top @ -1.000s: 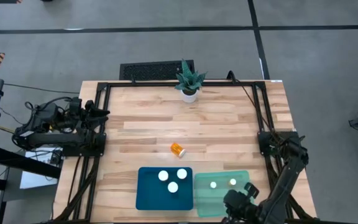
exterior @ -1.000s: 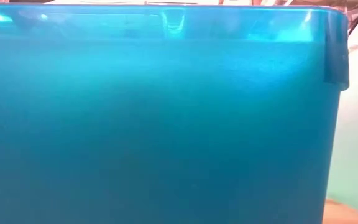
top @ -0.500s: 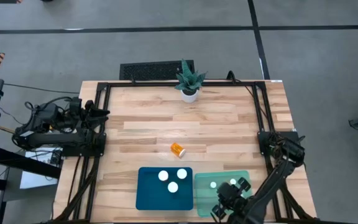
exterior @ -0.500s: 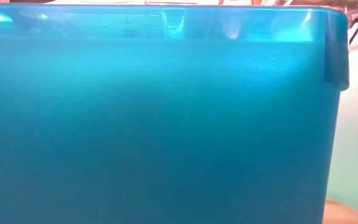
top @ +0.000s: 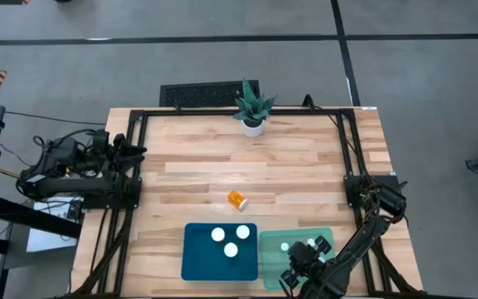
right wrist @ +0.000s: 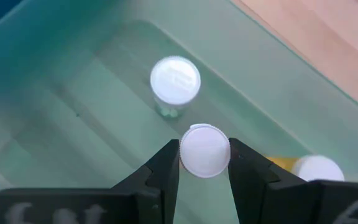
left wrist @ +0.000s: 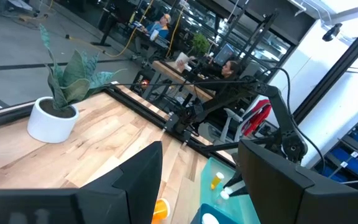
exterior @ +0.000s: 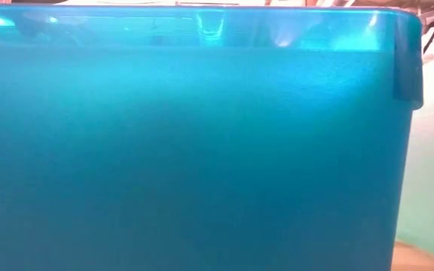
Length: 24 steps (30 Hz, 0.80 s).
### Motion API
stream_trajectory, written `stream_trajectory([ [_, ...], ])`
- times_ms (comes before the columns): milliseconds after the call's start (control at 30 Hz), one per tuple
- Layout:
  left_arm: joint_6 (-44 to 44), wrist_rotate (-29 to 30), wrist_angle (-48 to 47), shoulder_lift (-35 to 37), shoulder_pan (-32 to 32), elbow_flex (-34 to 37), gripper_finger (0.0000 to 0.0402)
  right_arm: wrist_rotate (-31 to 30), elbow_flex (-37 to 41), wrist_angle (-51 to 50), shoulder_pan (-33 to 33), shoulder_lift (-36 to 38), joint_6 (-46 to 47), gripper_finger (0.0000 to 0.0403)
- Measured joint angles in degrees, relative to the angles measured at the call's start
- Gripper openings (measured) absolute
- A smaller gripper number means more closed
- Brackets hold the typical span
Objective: Pick and place medicine bottles into bin by pill shape (circle, oval)
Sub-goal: Put the small pink pill bottle into the light blue bin
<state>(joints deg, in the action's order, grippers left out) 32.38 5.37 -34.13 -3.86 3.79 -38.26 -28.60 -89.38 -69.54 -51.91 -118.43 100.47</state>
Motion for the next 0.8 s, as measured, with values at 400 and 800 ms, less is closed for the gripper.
stream_trajectory([
  [400, 0.44, 0.01, 0.04, 0.02, 0.02, 0.0, 0.0203, 0.44, -0.01, 1.43, 0.68, 0.0, -3.47, 0.0131],
  [800, 0.44, 0.01, 0.02, 0.01, 0.01, 0.0, 0.0203, 2.38, -0.02, 1.49, 0.68, 0.02, -3.48, 0.0163],
])
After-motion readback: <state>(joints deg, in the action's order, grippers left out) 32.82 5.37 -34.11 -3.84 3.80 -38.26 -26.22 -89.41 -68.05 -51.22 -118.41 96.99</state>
